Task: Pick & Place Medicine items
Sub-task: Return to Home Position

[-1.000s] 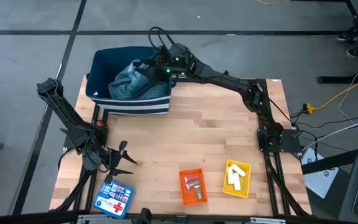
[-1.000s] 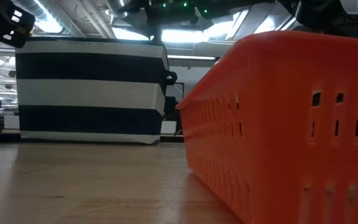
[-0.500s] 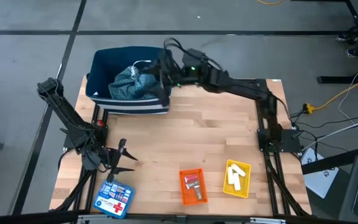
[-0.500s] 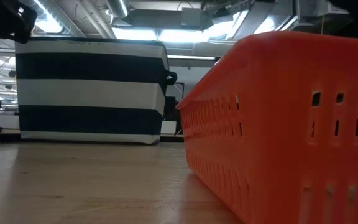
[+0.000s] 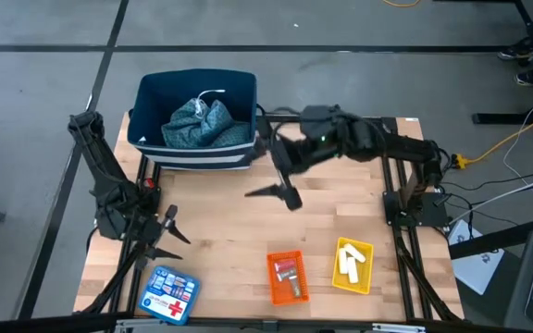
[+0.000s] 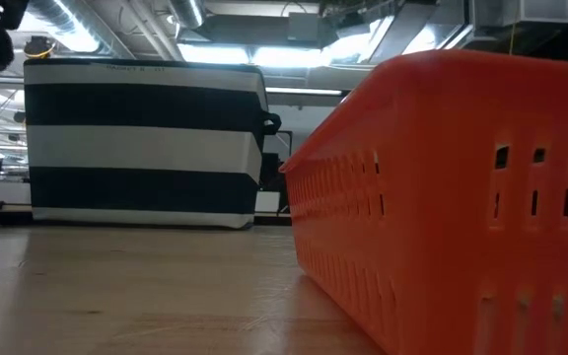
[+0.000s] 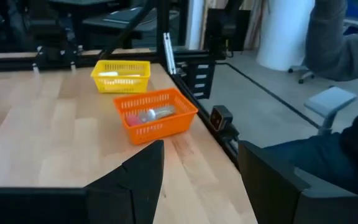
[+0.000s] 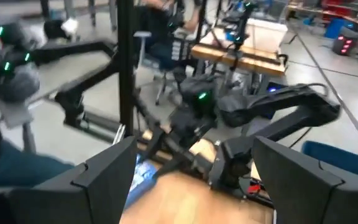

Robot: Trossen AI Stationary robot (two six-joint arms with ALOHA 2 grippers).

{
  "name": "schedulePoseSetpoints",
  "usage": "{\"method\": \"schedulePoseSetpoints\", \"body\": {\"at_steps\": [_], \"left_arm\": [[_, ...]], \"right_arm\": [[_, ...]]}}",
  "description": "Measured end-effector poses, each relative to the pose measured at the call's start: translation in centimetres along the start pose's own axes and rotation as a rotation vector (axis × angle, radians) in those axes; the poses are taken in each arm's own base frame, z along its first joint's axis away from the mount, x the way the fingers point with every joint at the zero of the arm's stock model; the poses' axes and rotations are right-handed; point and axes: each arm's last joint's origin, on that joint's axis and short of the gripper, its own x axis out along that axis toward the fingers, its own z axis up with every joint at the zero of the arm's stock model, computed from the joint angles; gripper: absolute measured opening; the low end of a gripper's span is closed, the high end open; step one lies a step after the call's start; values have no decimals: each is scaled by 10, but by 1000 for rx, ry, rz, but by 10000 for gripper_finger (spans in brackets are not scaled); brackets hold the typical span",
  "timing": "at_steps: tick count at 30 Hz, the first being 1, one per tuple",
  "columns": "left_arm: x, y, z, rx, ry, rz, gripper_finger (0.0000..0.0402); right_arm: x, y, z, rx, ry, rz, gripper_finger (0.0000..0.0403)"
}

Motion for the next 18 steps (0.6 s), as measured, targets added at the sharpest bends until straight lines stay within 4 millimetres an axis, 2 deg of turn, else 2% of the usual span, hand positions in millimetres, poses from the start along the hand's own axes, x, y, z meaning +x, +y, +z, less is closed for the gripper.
{"method": "schedulePoseSetpoints", "body": {"at_steps": [4,7,9,10,12,15,18], "left_arm": [[-2,1,1,13,-5,-10,200],[-1,0,0,-28,2,-15,200],[-1,0,1,-119,2,-27,200],[-1,-1,1,-146,9,-58,200],[0,-1,3,-28,8,-126,200],[1,4,15,78,-87,-183,200],[2,18,20,140,-108,-201,200]], "right_arm": [[-1,12,-7,-24,127,-81,320],[-5,10,-20,101,271,-220,320],[-4,7,-27,165,330,-276,320],[-3,5,-28,166,329,-279,320],[4,6,-27,113,274,-215,320],[14,8,-27,43,155,-65,320],[12,-1,-35,26,129,-110,320]]}}
